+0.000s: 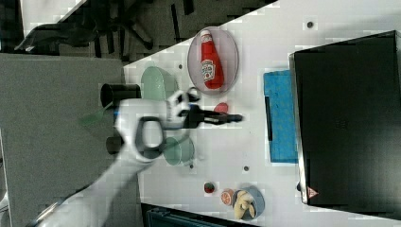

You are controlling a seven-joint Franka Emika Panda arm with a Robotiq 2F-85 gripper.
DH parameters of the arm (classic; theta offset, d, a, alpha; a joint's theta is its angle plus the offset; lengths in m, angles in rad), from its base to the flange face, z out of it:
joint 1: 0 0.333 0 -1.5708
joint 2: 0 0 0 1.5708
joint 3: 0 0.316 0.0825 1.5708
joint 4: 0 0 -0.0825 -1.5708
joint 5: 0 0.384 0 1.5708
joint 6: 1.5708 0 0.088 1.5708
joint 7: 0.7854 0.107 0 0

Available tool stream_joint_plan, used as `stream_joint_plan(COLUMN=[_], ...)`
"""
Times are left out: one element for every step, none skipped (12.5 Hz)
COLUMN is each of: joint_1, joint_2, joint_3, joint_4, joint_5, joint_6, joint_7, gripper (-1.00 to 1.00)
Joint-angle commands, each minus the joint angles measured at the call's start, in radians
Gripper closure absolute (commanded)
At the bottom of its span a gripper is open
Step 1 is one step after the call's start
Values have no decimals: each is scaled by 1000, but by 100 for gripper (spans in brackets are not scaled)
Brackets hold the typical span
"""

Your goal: Flap open oven.

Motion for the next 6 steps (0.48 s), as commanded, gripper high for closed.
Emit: stream_joint_plan(joint_1=[-19,-20,-21,-21,-20,-19], joint_2=[-204,-257,-303,-339,-362,-373], joint_3=[-20,-30,-41,-45,-44,-39], joint_4=[125,165,211,258,310,354], joint_5=[191,276,304,304,293,276], joint_6=[-114,-186,-275,-377,-470,-578], joint_7=[80,85,95,108,109,109], gripper=[65,65,65,65,65,65])
